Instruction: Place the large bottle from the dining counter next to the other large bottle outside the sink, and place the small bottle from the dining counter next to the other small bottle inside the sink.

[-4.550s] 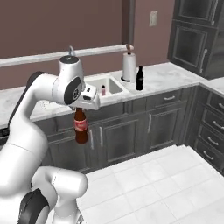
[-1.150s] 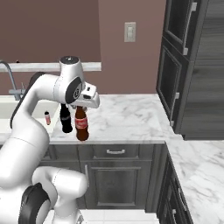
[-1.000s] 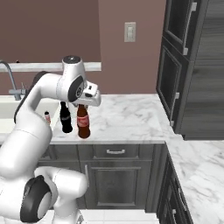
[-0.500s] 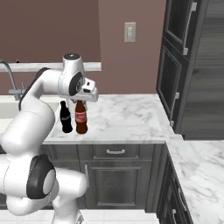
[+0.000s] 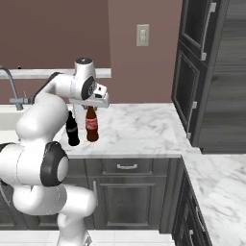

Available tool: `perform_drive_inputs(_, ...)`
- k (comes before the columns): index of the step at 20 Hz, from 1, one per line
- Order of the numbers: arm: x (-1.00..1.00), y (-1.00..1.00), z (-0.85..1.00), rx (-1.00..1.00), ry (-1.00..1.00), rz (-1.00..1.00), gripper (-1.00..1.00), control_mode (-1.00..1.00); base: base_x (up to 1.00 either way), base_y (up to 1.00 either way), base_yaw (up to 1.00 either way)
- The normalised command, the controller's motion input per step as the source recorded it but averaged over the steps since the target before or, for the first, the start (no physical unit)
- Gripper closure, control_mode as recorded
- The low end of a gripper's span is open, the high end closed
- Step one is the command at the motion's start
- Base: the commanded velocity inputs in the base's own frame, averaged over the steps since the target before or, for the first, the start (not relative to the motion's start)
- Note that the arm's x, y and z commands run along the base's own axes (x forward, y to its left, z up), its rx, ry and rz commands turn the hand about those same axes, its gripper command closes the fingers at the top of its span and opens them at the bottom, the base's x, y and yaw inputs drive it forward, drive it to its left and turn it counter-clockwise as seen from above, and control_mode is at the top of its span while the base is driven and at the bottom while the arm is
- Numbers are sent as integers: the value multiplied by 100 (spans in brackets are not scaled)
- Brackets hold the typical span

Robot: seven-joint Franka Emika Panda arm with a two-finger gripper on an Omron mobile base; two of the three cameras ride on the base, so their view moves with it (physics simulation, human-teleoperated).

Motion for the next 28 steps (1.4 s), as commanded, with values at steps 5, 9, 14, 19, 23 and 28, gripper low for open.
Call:
perform_drive_inputs(5, 49, 2, -14, 0, 0, 0, 100, -100, 0, 0, 0)
perform_drive_inputs(9, 30, 0, -14, 0, 0, 0, 100, -100, 0, 0, 0)
perform_drive_inputs(14, 1, 2, -7, 0, 0, 0, 100, -100, 0, 0, 0)
perform_drive_inputs(19, -1, 19, -17, 0, 0, 0, 100, -100, 0, 0, 0)
perform_drive_inputs(23, -2, 13, -13, 0, 0, 0, 100, -100, 0, 0, 0)
perform_drive_inputs(28, -7, 7, -17, 0, 0, 0, 100, -100, 0, 0, 0)
